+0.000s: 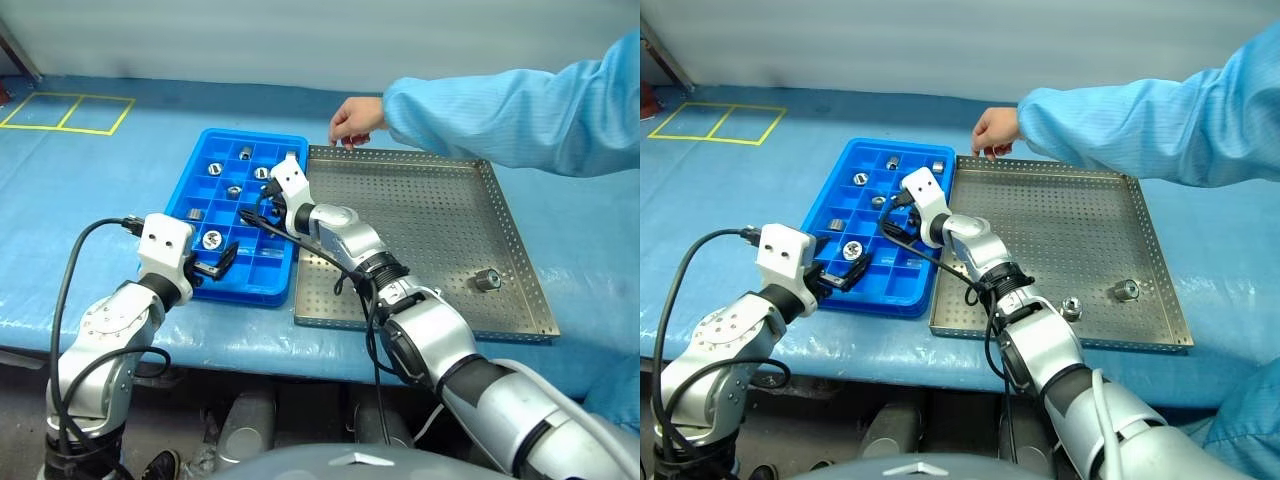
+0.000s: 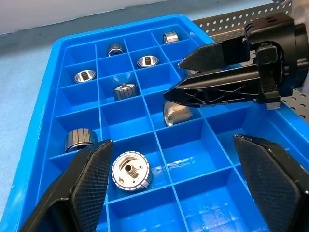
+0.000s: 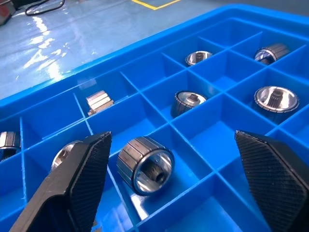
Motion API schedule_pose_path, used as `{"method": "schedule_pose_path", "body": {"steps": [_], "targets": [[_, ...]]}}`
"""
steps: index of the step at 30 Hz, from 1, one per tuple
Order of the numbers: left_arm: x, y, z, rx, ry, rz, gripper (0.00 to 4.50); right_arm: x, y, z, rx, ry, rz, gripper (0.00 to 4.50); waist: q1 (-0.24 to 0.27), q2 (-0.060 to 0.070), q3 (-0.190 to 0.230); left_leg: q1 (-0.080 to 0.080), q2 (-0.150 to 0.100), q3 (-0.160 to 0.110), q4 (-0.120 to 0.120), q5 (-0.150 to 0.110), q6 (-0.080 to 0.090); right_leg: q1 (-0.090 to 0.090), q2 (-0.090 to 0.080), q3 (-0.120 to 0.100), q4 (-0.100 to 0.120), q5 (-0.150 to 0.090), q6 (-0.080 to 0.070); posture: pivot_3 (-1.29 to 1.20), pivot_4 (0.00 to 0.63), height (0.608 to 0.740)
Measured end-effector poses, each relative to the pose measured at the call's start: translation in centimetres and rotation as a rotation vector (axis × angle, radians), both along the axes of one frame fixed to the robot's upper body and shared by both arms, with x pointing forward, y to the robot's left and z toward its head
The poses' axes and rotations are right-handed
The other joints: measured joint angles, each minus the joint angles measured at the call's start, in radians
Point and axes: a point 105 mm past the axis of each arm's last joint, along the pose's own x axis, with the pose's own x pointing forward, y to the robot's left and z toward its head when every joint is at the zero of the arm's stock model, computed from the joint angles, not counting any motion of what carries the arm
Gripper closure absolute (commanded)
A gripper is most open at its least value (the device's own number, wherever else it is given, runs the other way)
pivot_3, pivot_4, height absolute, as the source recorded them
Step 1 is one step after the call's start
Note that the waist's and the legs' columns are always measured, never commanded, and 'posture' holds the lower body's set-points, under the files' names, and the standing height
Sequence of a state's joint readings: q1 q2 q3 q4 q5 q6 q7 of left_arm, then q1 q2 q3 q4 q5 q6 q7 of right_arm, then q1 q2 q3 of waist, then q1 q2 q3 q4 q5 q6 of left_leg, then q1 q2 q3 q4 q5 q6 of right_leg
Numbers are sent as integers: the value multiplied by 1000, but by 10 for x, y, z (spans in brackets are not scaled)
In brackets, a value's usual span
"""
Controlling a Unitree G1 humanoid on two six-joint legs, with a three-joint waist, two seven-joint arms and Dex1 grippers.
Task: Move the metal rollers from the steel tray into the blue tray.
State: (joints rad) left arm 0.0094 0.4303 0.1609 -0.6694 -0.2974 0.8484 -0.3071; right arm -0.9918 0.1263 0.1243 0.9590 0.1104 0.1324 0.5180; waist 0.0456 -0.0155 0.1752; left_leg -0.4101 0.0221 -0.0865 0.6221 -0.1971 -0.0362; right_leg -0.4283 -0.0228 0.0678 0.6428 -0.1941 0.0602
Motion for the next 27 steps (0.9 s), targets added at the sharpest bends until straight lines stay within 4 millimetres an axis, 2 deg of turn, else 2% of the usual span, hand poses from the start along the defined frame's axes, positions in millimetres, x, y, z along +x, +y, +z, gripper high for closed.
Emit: {"method": "schedule_pose_path", "body": {"steps": [5, 11, 17, 19, 23, 27], "targets": [[3, -19, 1, -34, 1, -76, 143, -1, -24, 13, 14, -85, -51, 365, 6, 0, 0, -1, 0, -1, 0, 0, 0, 0, 0, 0, -1, 0, 0, 261, 150, 740], [13, -38, -4, -49, 23, -155, 143, -32, -86, -17, -72, -20, -155, 365, -1, 0, 0, -1, -1, 0, 0, 0, 0, 0, -1, 0, 0, -1, 0, 156, 150, 740], [22, -59, -8, -66, 40, -255, 143, -65, -147, -38, -178, 59, -336, 365, -33, 0, 0, -1, -1, 0, 3, 0, 0, 0, -1, 0, 1, -1, 0, 65, 150, 740], [25, -65, -7, -67, 40, -288, 143, -71, -163, -38, -197, 73, -402, 365, -46, 0, 0, -1, -1, 1, 4, 0, 0, 0, -1, 0, 1, -1, 0, 51, 150, 740], [28, -76, -7, -69, 39, -339, 143, -78, -184, -28, -182, 81, -510, 365, -71, 0, 0, -1, -1, 1, 4, 0, 0, 0, -1, 1, 0, 0, 1, 27, 150, 740], [28, -81, -9, -66, 44, -366, 143, -89, -201, -31, -218, 116, -603, 365, -79, 0, 0, -2, -1, 1, 4, 0, 0, 0, -1, 1, 0, 0, 1, 23, 150, 740]]}}
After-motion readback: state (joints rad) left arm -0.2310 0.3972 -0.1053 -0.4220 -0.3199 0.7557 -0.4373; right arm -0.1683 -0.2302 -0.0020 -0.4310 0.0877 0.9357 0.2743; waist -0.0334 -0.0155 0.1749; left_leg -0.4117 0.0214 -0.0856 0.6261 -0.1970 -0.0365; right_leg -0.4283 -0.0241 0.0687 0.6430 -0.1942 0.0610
